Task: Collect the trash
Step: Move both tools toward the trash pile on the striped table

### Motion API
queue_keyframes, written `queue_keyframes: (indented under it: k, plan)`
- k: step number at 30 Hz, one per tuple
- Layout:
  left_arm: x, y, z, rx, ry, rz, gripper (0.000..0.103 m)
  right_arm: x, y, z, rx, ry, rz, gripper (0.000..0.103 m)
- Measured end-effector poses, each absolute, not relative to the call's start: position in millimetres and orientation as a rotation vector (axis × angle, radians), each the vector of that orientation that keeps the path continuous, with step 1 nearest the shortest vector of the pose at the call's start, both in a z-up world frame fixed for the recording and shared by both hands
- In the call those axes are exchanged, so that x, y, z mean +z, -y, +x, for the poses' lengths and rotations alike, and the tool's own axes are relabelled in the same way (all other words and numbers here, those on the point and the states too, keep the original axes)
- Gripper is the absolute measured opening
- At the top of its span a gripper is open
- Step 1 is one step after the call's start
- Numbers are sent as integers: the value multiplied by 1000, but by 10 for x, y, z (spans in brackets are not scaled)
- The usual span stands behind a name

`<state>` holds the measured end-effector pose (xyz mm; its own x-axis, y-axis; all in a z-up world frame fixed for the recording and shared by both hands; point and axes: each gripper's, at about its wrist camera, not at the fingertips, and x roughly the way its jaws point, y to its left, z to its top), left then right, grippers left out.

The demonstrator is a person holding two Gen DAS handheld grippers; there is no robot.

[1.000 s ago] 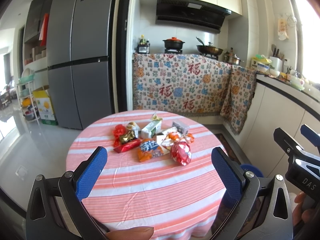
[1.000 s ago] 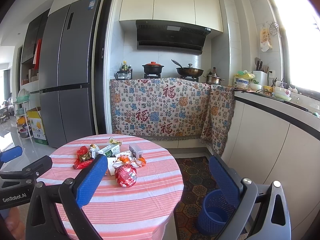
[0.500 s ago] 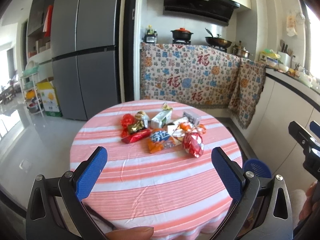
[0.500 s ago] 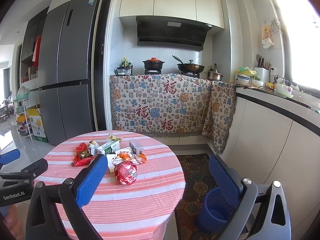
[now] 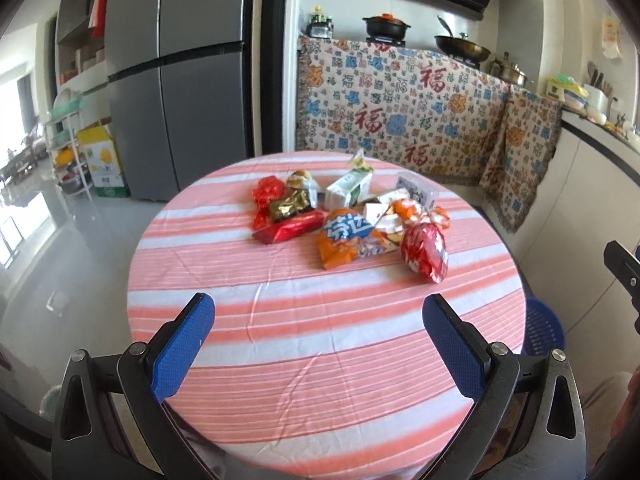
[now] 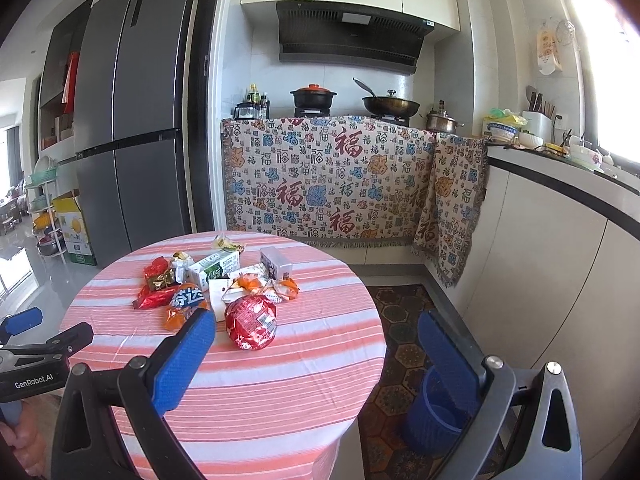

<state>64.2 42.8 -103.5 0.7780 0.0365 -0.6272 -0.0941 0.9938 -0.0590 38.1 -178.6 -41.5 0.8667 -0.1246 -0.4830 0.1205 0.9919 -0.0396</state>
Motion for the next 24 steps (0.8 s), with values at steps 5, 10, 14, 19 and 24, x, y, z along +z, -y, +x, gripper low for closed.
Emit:
queue_keyframes:
  k: [5, 10, 14, 19, 24]
  plan:
    - [-1400, -526, 871, 59, -753, -107, 103, -721, 1789, 581, -117, -570, -12, 103]
    - [-1657, -598, 1105, 41, -825, -105, 103, -1011, 1759, 786, -86, -634, -19, 103]
    - [-1797, -765, 1366, 37, -868, -95, 103, -1258, 1703, 995, -46, -702, -15, 103]
    - [-2017, -921, 1722, 10, -935, -101, 103, -1556, 1595, 1265, 20, -782, -2, 103]
    - [-2207, -914, 1876, -7, -960, -120, 102, -1839, 1428, 1644, 81, -837, -8, 103]
